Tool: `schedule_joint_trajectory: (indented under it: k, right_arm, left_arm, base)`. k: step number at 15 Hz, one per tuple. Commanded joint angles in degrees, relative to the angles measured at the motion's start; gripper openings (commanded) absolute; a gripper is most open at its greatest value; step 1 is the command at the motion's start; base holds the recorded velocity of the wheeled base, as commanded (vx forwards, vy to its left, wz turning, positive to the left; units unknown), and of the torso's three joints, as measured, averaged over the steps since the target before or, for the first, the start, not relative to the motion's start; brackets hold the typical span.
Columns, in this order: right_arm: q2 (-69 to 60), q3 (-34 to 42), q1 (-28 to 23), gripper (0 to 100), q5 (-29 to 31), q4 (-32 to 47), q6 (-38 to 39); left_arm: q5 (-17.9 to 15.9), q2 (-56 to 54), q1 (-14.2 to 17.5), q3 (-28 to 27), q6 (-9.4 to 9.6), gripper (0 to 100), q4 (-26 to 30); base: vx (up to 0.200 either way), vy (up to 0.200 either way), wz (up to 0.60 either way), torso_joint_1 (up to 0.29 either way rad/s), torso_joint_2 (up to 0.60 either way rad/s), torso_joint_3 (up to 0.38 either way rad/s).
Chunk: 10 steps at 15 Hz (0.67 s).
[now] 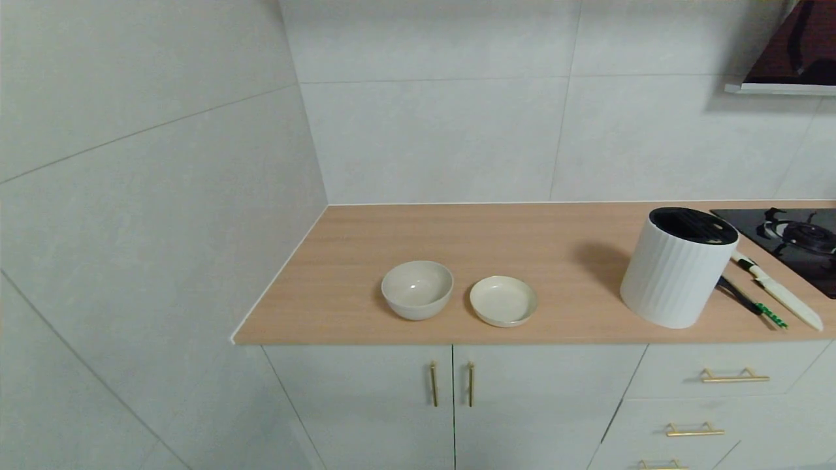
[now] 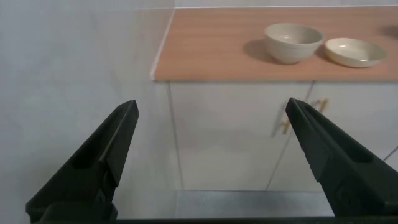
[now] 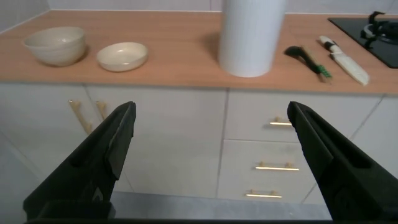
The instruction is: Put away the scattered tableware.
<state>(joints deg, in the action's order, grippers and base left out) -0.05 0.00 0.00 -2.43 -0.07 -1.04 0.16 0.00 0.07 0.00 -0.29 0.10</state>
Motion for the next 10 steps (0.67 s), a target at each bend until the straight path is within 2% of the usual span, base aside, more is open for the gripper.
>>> schedule_joint_trajectory:
  k: [1, 10]
  right_arm:
    - [0.0, 0.0, 0.0, 100, 0.0, 0.0, 0.0]
    - [0.0, 0.0, 0.0, 100, 0.0, 0.0, 0.0]
  left_arm:
    - [0.0, 0.0, 0.0, 0.0, 0.03, 100, 0.0]
    - [0.0, 0.0, 0.0, 0.0, 0.03, 100, 0.0]
  base:
    - [0.0, 0.0, 0.0, 0.0, 0.0, 0.0]
    - [0.0, 0.0, 0.0, 0.0, 0.0, 0.0]
